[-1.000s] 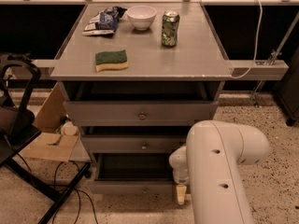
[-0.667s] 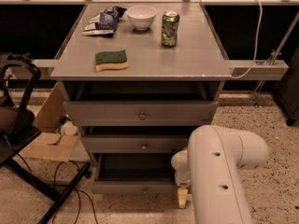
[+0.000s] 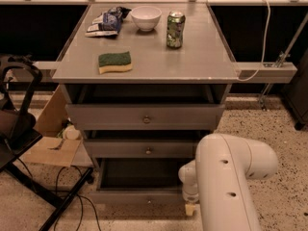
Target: Open bottom drawer
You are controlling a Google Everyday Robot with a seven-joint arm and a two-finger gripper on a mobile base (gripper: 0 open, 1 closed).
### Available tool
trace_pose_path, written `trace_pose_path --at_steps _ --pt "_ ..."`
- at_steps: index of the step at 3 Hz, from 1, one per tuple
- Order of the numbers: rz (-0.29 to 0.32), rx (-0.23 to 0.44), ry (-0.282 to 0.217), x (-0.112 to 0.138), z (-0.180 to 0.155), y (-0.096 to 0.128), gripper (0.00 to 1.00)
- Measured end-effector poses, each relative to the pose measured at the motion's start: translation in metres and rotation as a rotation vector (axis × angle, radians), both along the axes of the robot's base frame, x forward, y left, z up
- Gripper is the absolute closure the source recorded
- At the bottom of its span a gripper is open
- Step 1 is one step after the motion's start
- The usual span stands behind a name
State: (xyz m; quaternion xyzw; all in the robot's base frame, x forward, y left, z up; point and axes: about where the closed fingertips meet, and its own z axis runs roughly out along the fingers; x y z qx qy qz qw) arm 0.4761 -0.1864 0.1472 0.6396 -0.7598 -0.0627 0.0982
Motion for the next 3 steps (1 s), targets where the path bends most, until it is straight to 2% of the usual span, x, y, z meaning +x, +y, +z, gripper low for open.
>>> trace_pose_path --at_steps 1,2,3 --pt "0.000 0.000 0.000 0.003 0.004 -0.001 0.72" --pt "0.000 0.000 0.000 0.003 0.004 -0.001 0.97" --pt "-0.005 -0.016 0.009 -0.008 0.009 -0.003 1.00"
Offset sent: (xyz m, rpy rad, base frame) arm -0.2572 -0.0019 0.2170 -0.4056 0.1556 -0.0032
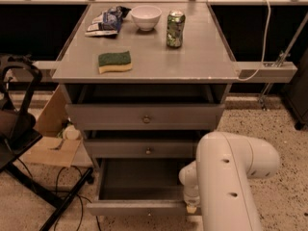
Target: Open bottom drawer
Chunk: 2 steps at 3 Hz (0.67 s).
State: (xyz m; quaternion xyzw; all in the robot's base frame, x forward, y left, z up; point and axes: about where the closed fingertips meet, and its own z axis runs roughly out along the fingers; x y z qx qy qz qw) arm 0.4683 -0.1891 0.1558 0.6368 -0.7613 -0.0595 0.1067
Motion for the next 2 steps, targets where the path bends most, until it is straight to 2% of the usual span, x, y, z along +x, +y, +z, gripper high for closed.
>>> trace_pose_path --at_steps 1,2 --pt "0.010 -0.016 -0.025 0.0045 0.0052 -0.0029 1.00" --pt "0.006 -0.024 -0.020 -0.0018 0.0061 -0.0043 1.00"
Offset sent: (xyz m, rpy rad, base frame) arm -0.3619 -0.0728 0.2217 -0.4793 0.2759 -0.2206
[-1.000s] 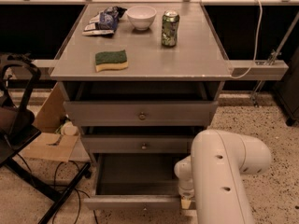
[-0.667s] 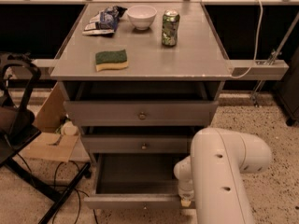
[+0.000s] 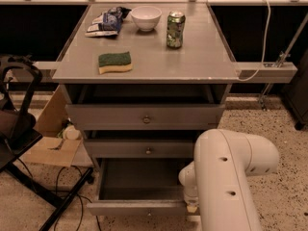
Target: Open bottom drawer
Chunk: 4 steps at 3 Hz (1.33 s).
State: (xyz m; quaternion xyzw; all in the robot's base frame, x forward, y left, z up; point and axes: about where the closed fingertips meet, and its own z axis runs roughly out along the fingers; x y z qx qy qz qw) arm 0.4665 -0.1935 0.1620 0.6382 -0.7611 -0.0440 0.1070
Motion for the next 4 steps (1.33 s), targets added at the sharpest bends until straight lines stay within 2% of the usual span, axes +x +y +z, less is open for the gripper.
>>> trace_pose_path --at_steps 4 --pt "-0.022 -0.028 0.021 -0.030 0.006 -0.006 1.00"
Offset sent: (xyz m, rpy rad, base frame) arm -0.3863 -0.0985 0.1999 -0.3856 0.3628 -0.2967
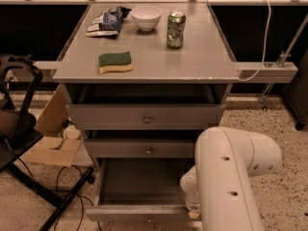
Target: Open bottom drawer
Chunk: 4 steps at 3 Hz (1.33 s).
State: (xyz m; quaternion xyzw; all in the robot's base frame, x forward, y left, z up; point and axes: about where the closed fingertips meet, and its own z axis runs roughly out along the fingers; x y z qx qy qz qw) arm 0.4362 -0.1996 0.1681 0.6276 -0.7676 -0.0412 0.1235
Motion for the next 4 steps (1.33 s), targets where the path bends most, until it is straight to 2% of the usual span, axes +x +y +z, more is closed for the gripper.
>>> trace_pose_path --at_steps 4 --pt "0.005 -0.017 -0.020 -0.019 0.002 0.001 1.00"
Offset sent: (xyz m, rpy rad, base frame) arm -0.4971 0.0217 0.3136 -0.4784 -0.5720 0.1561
